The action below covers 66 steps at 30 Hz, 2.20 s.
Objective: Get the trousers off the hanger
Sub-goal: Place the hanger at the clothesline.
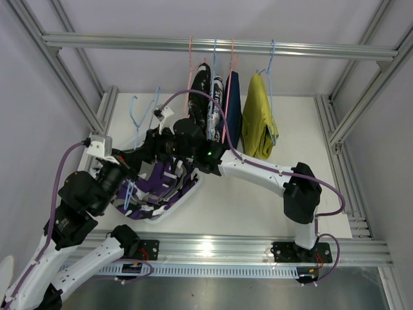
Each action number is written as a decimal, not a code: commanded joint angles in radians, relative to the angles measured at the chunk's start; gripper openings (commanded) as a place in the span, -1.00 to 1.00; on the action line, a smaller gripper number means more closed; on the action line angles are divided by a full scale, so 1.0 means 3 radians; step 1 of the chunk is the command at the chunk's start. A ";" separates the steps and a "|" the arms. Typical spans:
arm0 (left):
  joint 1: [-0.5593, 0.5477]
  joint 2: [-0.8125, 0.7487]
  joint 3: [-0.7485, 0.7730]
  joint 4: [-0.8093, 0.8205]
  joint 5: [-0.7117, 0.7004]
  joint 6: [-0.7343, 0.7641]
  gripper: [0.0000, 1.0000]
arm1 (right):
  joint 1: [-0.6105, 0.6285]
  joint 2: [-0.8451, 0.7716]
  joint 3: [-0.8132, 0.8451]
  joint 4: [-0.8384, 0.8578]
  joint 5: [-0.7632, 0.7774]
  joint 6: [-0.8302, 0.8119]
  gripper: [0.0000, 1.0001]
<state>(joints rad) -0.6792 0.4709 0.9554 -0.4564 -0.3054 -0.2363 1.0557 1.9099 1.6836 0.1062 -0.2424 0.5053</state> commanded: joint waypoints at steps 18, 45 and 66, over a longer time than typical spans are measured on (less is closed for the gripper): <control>0.0019 0.0337 0.0164 -0.0007 -0.0285 -0.0260 -0.99 | -0.0073 0.0020 0.0089 -0.0180 -0.0015 -0.0089 0.32; 0.0019 0.0634 0.0323 -0.0253 -0.0900 -0.0087 -0.99 | -0.0114 -0.0935 -0.0386 -0.0512 0.0439 -0.0406 0.72; 0.0755 0.1881 0.1708 -0.0294 -0.0082 -0.0107 -0.99 | -0.0160 -0.2530 -0.1679 -0.0855 0.1411 -0.0948 0.90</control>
<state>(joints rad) -0.4877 0.9852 1.3952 -0.5682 -0.4118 -0.2714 1.0210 1.2285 1.2240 -0.1619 0.1135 0.2455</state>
